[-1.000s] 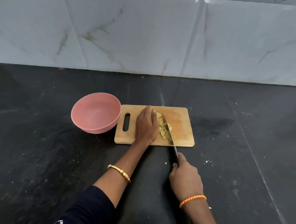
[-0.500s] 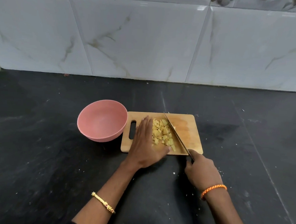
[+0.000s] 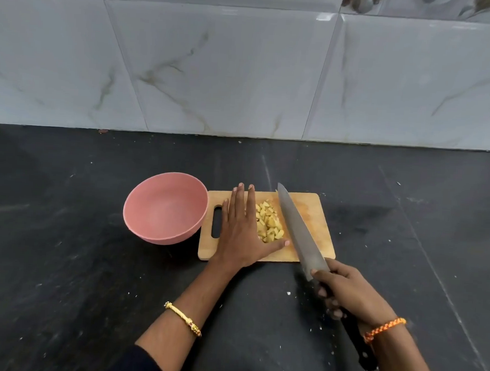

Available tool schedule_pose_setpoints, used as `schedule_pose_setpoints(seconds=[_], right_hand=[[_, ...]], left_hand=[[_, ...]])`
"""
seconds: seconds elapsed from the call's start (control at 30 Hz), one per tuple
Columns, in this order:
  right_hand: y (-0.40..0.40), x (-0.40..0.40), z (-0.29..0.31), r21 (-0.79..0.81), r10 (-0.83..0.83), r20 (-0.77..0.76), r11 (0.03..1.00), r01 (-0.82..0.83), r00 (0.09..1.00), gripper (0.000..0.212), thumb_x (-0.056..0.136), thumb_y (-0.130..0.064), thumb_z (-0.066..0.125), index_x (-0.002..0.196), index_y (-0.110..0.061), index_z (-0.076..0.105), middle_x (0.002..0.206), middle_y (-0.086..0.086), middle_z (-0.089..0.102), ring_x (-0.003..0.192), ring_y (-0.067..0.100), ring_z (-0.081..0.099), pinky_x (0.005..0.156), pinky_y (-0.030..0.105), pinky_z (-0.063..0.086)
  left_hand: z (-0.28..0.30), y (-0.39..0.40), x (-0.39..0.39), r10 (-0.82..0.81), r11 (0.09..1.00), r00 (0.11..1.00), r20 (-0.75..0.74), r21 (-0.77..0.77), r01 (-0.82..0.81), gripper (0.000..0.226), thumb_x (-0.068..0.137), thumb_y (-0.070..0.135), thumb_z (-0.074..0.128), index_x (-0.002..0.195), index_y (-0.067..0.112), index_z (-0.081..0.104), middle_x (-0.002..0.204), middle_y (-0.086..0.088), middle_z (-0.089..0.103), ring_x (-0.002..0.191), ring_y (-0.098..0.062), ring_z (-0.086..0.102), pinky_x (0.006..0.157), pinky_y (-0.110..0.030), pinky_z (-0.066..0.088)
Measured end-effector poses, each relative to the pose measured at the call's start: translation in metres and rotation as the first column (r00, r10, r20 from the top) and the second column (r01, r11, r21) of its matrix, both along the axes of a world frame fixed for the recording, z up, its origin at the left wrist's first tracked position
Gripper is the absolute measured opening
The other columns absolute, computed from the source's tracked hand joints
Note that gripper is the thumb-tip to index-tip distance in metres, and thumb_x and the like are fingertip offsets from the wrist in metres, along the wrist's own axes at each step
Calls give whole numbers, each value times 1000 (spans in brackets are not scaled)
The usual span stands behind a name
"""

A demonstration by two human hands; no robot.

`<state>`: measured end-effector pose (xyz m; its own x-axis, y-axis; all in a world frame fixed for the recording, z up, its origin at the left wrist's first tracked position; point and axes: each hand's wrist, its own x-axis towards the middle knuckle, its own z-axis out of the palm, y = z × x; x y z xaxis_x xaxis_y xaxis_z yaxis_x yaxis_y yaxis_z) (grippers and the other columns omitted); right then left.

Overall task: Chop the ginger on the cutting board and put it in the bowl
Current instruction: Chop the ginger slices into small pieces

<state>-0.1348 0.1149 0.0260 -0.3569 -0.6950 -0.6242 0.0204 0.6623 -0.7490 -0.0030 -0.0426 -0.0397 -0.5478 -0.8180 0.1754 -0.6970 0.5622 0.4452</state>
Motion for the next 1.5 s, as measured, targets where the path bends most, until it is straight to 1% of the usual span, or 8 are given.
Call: schedule_pose_setpoints(seconds=[0.27,0.4,0.53,0.73,0.97,1.2,1.3,1.5], right_hand=[[6,-2,4,-107,-62,587,982,153,807,21,90,-33,55,97,-14,47,55,0,33,33,5,21,32,12,20],[2,4,11,-126,-25,674,981,148,738,28,86,-35,56,91,-9,49,48,-2,31,30,4,22,32,11,17],[-1,4,7,-129,-14,686,982,141,728,31,89,-35,55,105,-9,51,49,-2,31,30,4,23,30,12,20],[4,7,1,-126,44,471,992,18,881,22,92,-35,54,100,-15,54,57,1,34,37,5,22,33,13,21],[5,13,-1,-86,-11,435,995,53,900,17,96,-33,51,98,-17,53,56,1,36,35,5,24,33,13,21],[-5,3,3,-110,-90,268,986,123,959,19,99,-29,47,93,-12,51,54,2,40,32,6,28,31,15,25],[-5,0,1,-144,-73,-119,988,55,990,25,99,-28,47,89,-6,55,57,3,49,38,11,43,39,24,38],[8,23,-17,-37,-3,-801,998,-45,598,21,92,-39,48,111,-33,54,88,-2,66,83,25,63,64,30,43]], left_hand=[[54,-4,-24,274,877,758,-592,476,55,56,96,27,47,146,17,25,152,1,30,138,-12,29,114,-31,27],[77,-24,-42,621,480,490,-611,791,378,35,99,20,44,128,1,48,122,-18,60,108,-29,62,87,-37,54],[83,-26,-34,686,209,502,-527,803,558,34,99,15,40,125,-5,50,103,-16,68,81,-20,71,65,-30,59],[79,-31,-21,759,196,430,-490,801,566,33,97,13,43,125,-3,49,100,-17,69,86,-25,69,69,-32,59],[60,-20,-18,698,111,579,-421,863,494,29,98,16,44,121,1,55,104,-10,67,87,-20,66,72,-32,58],[62,-21,-12,708,106,595,-381,890,444,23,96,11,44,96,-4,62,85,-16,71,81,-23,69,75,-32,57],[62,-21,-13,633,262,651,-419,907,329,27,97,14,43,105,-4,62,101,-16,69,95,-22,67,83,-28,54],[49,-13,-13,520,688,708,-478,726,-16,6,78,14,73,83,10,72,85,0,72,85,-13,67,84,-31,53]])
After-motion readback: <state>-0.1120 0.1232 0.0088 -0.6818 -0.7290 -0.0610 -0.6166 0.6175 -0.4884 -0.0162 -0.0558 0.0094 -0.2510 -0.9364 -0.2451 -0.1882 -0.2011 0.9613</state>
